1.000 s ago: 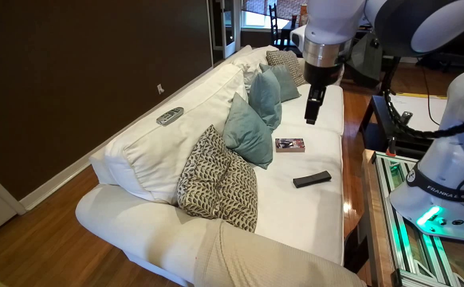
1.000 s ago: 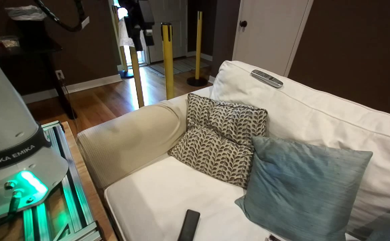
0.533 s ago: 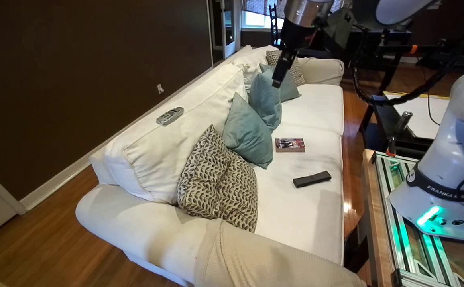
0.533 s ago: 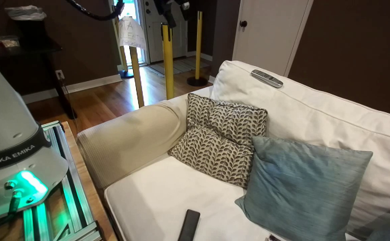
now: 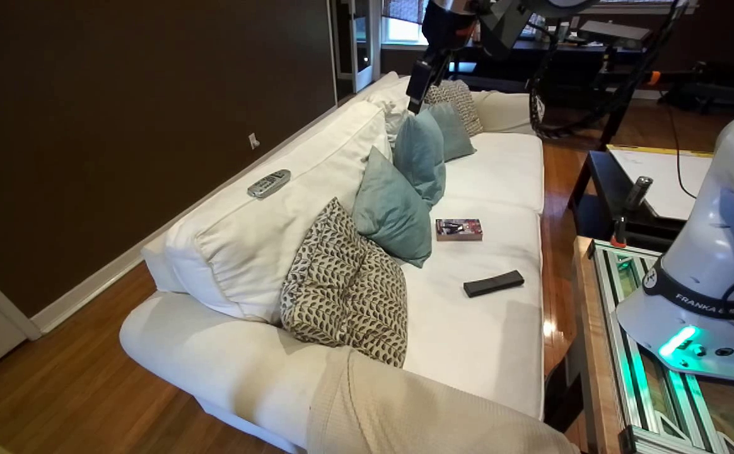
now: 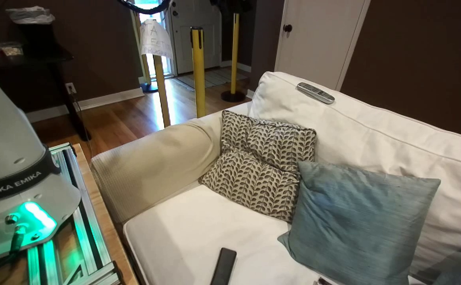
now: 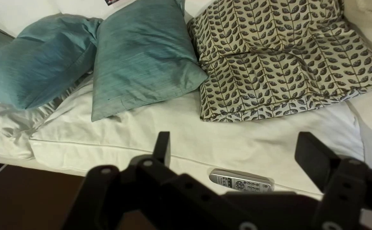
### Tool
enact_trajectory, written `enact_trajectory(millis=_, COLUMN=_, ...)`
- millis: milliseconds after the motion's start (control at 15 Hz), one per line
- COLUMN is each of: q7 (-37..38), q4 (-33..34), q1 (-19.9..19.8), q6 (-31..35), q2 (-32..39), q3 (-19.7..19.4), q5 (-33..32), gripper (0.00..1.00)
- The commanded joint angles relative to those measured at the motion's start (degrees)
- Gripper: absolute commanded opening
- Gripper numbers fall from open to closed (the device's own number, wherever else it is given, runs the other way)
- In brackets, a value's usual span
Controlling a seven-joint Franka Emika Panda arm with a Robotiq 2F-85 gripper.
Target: Put the grey remote on the seat of the chair
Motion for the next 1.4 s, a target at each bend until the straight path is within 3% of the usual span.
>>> enact_trajectory(millis=0, q7=-0.08, q4=0.09, q1=-0.03, q6=-0.11, q2=-0.09, q3=0.19, q5=0.09, gripper=1.00)
enact_trajectory(millis=733, q7=-0.08, q4=0.08, q1=-0.02, q6=-0.11, q2=-0.14, q3=0.22, q5=0.09, gripper=1.00)
enact_trajectory(millis=1333, q7=7.40, q4=14.53, q1=-3.98, q6=-5.67, q2=13.15, q3=-3.36, q5=3.81, gripper=1.00)
